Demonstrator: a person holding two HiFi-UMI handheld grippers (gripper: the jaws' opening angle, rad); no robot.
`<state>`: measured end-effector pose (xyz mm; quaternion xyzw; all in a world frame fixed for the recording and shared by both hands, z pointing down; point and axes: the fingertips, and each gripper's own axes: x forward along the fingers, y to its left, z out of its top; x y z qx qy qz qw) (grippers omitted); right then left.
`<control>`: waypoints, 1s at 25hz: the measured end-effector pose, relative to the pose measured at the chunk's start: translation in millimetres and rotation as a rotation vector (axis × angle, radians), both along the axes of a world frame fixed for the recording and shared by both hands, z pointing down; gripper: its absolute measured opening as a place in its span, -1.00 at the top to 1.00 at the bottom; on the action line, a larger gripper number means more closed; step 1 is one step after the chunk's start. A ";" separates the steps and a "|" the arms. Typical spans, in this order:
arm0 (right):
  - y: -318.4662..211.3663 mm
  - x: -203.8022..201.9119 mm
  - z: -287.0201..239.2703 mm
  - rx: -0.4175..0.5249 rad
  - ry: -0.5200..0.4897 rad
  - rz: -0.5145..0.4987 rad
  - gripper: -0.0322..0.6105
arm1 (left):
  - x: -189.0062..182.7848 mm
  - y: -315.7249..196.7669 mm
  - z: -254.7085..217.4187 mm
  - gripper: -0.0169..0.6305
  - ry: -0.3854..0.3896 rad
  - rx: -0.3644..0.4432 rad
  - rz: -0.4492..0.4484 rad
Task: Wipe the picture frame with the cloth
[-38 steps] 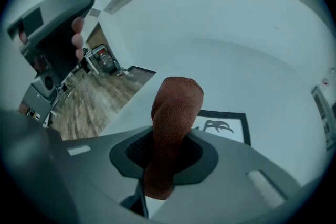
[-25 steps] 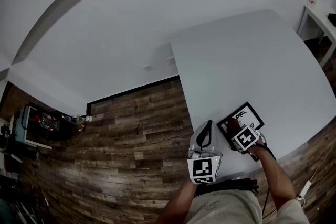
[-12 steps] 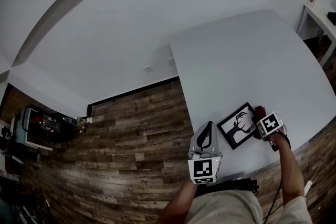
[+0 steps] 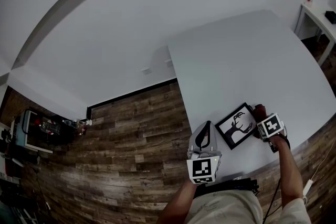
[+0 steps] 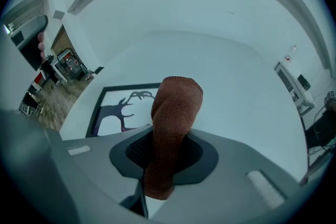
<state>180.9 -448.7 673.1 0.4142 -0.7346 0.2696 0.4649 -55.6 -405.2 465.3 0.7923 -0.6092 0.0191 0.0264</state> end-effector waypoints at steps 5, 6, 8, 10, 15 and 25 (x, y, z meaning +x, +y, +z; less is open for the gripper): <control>-10.7 -24.6 -84.0 0.368 -0.179 -0.005 0.56 | -1.4 -3.4 -8.7 0.95 0.011 0.014 -0.005; -9.4 -29.6 -107.2 0.464 -0.229 -0.006 0.56 | -3.1 -4.2 -10.4 0.95 0.011 0.018 -0.009; -2.3 -36.9 -153.5 0.651 -0.324 0.002 0.56 | -5.7 -5.4 -14.9 0.95 0.011 0.025 -0.016; 8.0 -38.1 -191.1 0.801 -0.385 0.033 0.56 | -6.6 -6.4 -19.9 0.95 0.014 0.032 -0.020; 36.5 -36.2 -249.8 1.022 -0.516 0.076 0.56 | -2.5 -6.2 -31.5 0.95 0.019 0.056 -0.021; 68.7 -28.6 -283.4 1.169 -0.612 0.098 0.56 | 15.6 -0.7 -46.0 0.95 0.013 0.088 0.020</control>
